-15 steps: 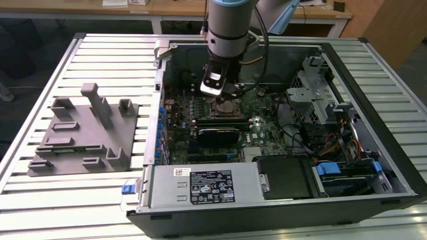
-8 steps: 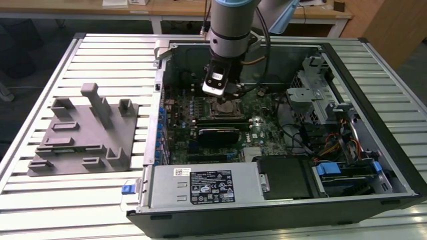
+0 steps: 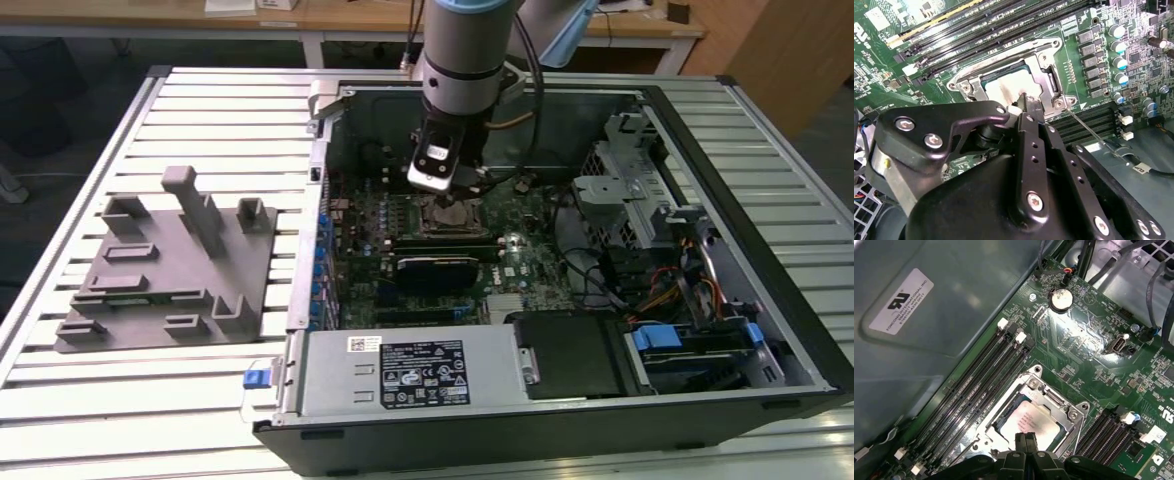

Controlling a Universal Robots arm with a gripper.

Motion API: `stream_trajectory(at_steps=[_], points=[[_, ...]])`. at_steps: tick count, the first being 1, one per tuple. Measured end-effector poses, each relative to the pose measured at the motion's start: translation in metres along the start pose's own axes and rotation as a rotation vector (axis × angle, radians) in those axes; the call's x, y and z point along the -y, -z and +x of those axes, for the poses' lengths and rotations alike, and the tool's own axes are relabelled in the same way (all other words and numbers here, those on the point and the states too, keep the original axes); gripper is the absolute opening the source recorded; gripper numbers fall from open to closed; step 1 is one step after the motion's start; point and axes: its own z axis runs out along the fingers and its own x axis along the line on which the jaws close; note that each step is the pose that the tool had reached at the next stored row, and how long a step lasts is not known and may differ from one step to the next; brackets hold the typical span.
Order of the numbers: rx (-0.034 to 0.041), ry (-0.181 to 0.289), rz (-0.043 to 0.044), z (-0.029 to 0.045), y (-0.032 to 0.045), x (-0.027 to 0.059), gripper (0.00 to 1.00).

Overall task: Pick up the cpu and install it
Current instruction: 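Install the first cpu locking lever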

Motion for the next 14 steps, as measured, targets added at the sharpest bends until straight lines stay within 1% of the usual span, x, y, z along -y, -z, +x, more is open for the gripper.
stream_trajectory(at_steps=[2, 5, 8, 11, 14], points=[[-0.0001, 0.0, -0.0003, 0.0001, 0.0018, -0.0001, 0.11], [-0.0002, 0.001, -0.0003, 0.0004, 0.0066, -0.0004, 0.11], [-0.0009, 0.012, 0.0003, 0.0005, 0.0086, -0.0005, 0.11], [-0.003, 0.045, 0.0021, 0.0007, 0.0088, -0.0001, 0.11], [-0.0059, 0.096, 0.0053, 0.0009, 0.0089, 0.0001, 0.11]])
